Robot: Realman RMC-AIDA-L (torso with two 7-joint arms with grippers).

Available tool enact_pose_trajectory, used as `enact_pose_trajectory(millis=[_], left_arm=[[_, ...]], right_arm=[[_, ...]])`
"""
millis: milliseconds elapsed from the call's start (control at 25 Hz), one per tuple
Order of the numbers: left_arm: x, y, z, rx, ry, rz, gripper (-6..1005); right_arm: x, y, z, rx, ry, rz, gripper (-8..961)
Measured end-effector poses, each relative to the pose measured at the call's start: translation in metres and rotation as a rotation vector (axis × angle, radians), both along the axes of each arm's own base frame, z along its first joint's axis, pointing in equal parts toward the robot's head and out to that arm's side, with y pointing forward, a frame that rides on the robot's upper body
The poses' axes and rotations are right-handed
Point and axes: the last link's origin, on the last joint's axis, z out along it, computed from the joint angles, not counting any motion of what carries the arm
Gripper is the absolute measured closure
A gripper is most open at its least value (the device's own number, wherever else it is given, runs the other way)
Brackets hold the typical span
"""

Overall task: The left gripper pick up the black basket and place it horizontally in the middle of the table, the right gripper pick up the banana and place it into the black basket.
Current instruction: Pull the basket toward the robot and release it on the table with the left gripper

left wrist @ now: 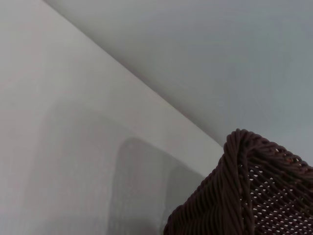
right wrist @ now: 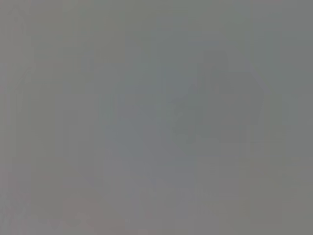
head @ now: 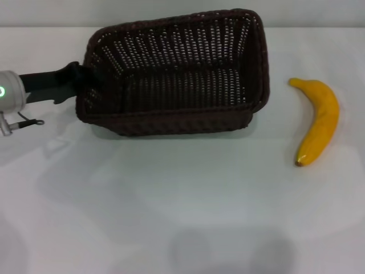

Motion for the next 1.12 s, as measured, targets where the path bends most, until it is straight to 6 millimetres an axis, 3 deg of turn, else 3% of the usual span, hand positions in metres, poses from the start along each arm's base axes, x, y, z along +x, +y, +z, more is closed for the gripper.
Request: enact_pose_trajectory(millis=[200, 480, 680, 840, 1120], left_arm=[[0.009, 0.001, -0.01, -0.024, -0.006, -0.024, 732], [0.012, 0.001, -0.01, -0.005, -0.041, -0.018, 718], [0.018, 0.0, -0.016, -0.014, -0.014, -0.08, 483], [0.023, -0.002, -0.02, -0.017, -0.018, -0.124, 424], [0.01, -0.012, -0.011, 0.026, -0.059, -0.098, 345]], right_arm=[[0.002, -0.002, 0.001, 0.0, -0.026, -0.007, 82], [0.003, -0.002, 0.003, -0.007, -0.041, -0.006, 82], [0.004, -0.002, 0.004, -0.006, -0.044, -0.005, 82], [0.003, -0.002, 0.003, -0.005, -0.044, -0.003, 83], [0.001, -0.002, 0.002, -0.002, -0.043, 0.003, 83]])
